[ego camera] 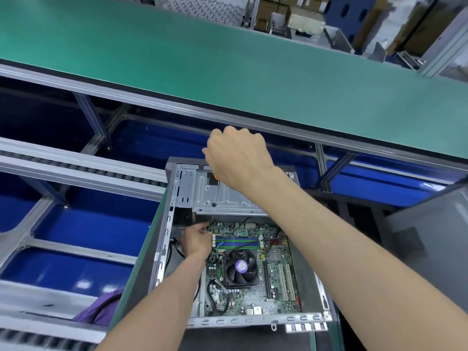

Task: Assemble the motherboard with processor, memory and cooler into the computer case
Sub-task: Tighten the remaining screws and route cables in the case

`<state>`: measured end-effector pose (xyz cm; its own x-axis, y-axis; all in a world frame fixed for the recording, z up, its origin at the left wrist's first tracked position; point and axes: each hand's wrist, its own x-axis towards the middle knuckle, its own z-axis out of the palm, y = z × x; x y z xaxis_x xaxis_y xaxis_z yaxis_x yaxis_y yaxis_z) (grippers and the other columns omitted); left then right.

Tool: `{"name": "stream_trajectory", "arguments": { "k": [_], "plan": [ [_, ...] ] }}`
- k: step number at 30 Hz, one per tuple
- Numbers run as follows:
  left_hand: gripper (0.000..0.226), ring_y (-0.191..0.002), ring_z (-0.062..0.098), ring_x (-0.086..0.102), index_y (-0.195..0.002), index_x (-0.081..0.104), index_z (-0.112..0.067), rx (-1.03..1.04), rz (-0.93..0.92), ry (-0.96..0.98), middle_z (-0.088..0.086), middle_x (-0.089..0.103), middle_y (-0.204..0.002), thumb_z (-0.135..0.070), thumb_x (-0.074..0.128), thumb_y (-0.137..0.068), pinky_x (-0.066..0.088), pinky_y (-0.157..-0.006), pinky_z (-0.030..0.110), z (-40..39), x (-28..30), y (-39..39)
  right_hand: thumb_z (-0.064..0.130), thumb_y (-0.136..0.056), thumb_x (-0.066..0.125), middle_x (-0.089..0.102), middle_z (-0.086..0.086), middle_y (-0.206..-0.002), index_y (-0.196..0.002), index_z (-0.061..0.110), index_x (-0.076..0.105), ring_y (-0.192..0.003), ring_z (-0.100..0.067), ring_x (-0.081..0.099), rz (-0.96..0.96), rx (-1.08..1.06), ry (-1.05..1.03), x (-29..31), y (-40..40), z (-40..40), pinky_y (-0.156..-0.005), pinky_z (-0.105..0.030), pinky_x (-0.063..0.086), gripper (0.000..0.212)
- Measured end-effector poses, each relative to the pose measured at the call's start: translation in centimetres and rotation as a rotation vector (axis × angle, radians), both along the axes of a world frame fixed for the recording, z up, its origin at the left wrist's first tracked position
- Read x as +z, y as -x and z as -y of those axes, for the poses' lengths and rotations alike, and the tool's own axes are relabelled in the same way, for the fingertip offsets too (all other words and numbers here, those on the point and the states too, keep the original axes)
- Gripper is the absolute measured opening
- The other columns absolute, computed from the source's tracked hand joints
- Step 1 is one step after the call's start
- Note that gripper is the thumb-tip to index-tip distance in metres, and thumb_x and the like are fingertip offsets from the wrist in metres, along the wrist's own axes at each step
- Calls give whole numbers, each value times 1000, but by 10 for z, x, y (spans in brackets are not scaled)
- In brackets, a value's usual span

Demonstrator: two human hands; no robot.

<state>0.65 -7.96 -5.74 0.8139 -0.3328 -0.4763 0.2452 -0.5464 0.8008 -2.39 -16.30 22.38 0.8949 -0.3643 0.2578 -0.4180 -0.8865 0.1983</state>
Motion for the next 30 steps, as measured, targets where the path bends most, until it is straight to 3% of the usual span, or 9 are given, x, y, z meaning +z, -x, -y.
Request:
{"name": "stream_trajectory", "arguments": {
  "k": [3, 8, 9, 11, 15, 19, 23, 26, 30],
  "plan": [
    [38, -90, 18, 67, -114, 72, -22, -20, 9, 3, -3, 71, -107, 4, 58, -91, 58, -90, 41, -2, 4, 1, 39, -94, 56, 31, 1, -69, -92, 14, 39, -70, -29, 44, -48, 23, -94, 6, 4, 6, -57, -37, 28, 30],
    [37, -89, 19, 68, -114, 72, -21, -9, 20, -4, -1, 71, -108, 4, 57, -92, 58, -89, 40, -2, 3, 1, 12, -76, 56, 52, -3, -97, -93, 16, 53, -82, -29, 51, -116, 143, -415, 12, 0, 8, -59, -33, 35, 17],
    [37, -86, 16, 67, -114, 72, -21, -2, 17, -6, -2, 71, -106, 4, 57, -91, 57, -90, 38, -2, 2, 1, 11, -79, 55, 48, -4, -88, -81, 17, 49, -77, -31, 49, -103, 113, -384, 11, -3, 8, -56, -32, 33, 9],
    [37, -79, 9, 63, -113, 72, -21, 14, 7, 2, -4, 70, -103, 5, 57, -91, 56, -88, 32, -2, 3, 0, 14, -90, 53, 32, -2, -72, -68, 16, 31, -69, -31, 42, -77, 11, -229, 5, -5, 8, -54, -32, 24, 32],
    [37, -77, 7, 61, -113, 71, -21, 17, 0, 23, -4, 69, -102, 5, 57, -92, 55, -80, 28, -2, 6, 1, 32, -97, 53, 22, 1, -67, -73, 16, 33, -69, -31, 43, -73, -18, -21, 3, -2, 5, -53, -34, 21, 35],
    [38, -91, 21, 66, -112, 71, -22, 5, -13, 28, 3, 66, -122, 6, 54, -92, 58, -88, 38, -2, 7, 1, 28, -78, 63, 53, 1, -89, -97, 16, 54, -83, -28, 53, -148, 115, -294, 14, 2, 13, -64, -37, 38, 24],
    [38, -89, 21, 67, -110, 72, -24, -1, 4, 0, 4, 66, -126, 5, 54, -93, 59, -85, 39, -1, 5, 1, 11, -74, 56, 56, -2, -89, -92, 13, 57, -85, -31, 57, -73, 78, -478, 10, 2, 15, -67, -37, 49, 18],
    [37, -88, 21, 68, -111, 72, -24, 0, 0, 6, 3, 67, -123, 4, 55, -93, 59, -85, 39, -1, 5, 0, 13, -79, 60, 41, -3, -78, -90, 10, 45, -74, -32, 47, 38, -43, -381, -3, -1, 2, -52, -31, 30, 19],
    [36, -80, 7, 61, -115, 71, -24, -30, 22, 6, 0, 71, -109, 2, 59, -92, 48, -68, 17, -3, 3, 0, 19, -83, 62, 30, 0, -72, -87, 11, 41, -65, -26, 37, 4, -16, -316, 3, -2, -3, -47, -29, 17, 22]
  ]
}}
